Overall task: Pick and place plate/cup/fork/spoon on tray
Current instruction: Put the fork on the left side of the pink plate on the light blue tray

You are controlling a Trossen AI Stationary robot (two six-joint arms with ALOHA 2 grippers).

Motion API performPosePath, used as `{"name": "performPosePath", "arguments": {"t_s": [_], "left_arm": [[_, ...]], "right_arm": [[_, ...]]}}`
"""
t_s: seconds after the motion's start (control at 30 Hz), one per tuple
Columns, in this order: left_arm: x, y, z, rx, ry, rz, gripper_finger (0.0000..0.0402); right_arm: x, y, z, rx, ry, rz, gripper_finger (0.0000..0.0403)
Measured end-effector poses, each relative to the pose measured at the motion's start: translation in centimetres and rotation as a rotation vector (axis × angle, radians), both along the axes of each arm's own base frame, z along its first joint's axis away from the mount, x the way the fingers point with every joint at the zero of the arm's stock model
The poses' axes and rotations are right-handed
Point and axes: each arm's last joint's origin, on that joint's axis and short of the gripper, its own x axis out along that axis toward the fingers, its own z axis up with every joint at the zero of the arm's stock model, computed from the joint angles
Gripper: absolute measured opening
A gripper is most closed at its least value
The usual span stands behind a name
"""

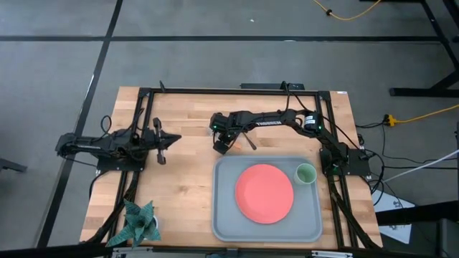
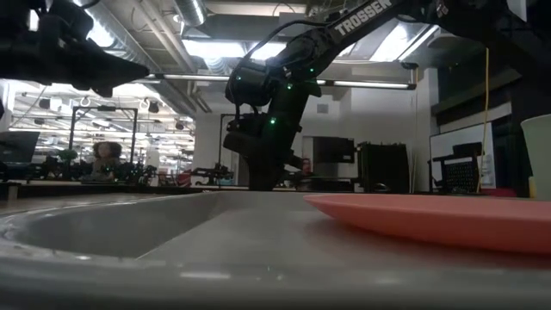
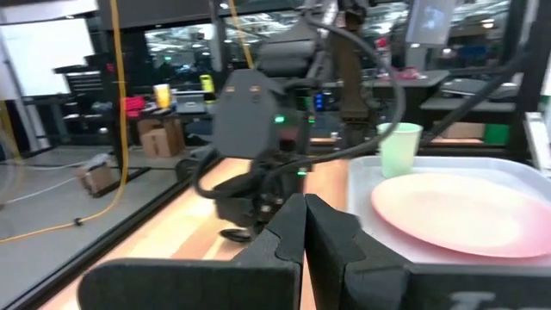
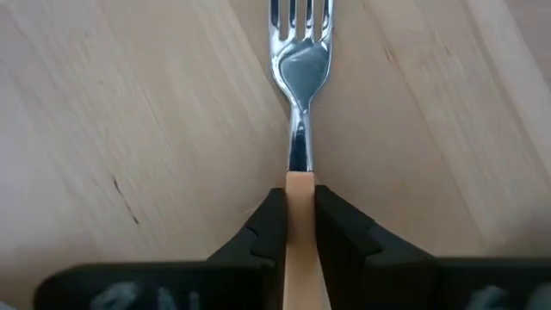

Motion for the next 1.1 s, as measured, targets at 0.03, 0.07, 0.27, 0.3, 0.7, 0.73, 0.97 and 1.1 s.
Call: {"name": "performPosePath", "arguments": {"t_s": [0.03,0.07,0.27,0.3,0.7,0.73,0.97,1.1], "left_arm": [[0.0,0.1,0.0,0.0,0.0,0.013,0.0],[0.0,0.2,0.0,0.0,0.0,0.024,0.0],[0.0,0.6,0.0,0.0,0.0,0.065,0.0],[0.0,0.6,0.0,0.0,0.0,0.066,0.0],[0.0,0.6,0.0,0.0,0.0,0.065,0.0],[0.0,0.6,0.0,0.0,0.0,0.066,0.0],[-0.1,0.7,0.0,0.0,0.0,0.074,0.0],[-0.1,0.9,0.0,0.0,0.0,0.092,0.0]], "right_arm": [[0.0,0.0,0.0,0.0,0.0,-0.001,0.0048],[0.0,0.0,0.0,0.001,0.0,-0.001,0.0048],[0.1,0.0,0.3,0.01,0.0,-0.025,0.0048],[0.3,0.0,0.7,0.015,0.001,-0.036,0.0048],[0.9,1.2,9.7,-0.113,0.063,-0.287,0.0048],[0.9,1.4,10.5,-0.11,0.052,-0.312,0.0048],[-0.1,5.5,14.1,-0.092,0.082,-0.416,0.0048],[-0.4,9.5,14.3,-0.064,0.076,-0.484,0.0048]]}}
